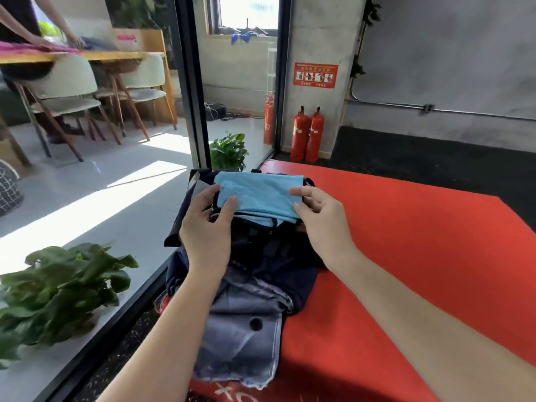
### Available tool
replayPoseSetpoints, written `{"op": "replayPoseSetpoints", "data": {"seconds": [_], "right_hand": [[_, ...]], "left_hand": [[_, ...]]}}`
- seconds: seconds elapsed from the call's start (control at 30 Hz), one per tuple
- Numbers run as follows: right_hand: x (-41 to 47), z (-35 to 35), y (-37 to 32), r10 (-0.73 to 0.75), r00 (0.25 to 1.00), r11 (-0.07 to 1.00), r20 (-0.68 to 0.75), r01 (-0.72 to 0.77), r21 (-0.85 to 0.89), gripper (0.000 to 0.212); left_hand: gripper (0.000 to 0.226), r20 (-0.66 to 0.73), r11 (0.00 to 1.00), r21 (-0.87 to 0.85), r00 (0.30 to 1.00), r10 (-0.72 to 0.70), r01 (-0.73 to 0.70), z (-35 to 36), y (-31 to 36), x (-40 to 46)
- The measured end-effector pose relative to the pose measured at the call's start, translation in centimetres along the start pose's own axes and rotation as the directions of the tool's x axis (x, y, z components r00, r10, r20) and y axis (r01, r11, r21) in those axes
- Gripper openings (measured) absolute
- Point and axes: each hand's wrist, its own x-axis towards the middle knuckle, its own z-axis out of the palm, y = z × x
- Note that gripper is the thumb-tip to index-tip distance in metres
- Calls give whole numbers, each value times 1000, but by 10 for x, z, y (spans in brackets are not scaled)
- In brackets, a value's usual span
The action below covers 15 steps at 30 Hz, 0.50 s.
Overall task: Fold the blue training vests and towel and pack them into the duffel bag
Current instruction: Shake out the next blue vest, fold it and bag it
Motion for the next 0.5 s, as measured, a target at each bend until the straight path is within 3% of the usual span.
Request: {"op": "replayPoseSetpoints", "data": {"seconds": [0.17, 0.23, 0.33, 0.5], "right_hand": [[49, 28, 15, -20, 999, 992, -25, 17, -121, 25], [64, 31, 29, -11, 1000, 961, 11, 14, -275, 24], [73, 28, 43, 117, 989, 846, 96, -48, -531, 21], [74, 19, 43, 93, 992, 741, 87, -10, -671, 36]], "left_hand": [[36, -1, 989, 128, 997, 77, -76, 9, -9, 44], [42, 90, 966, 248, 994, 56, -77, 18, -20, 59], [48, 222, 917, 395, 974, -43, -50, 26, -43, 65], [52, 118, 935, 348, 986, -115, 67, 25, -49, 79]]}}
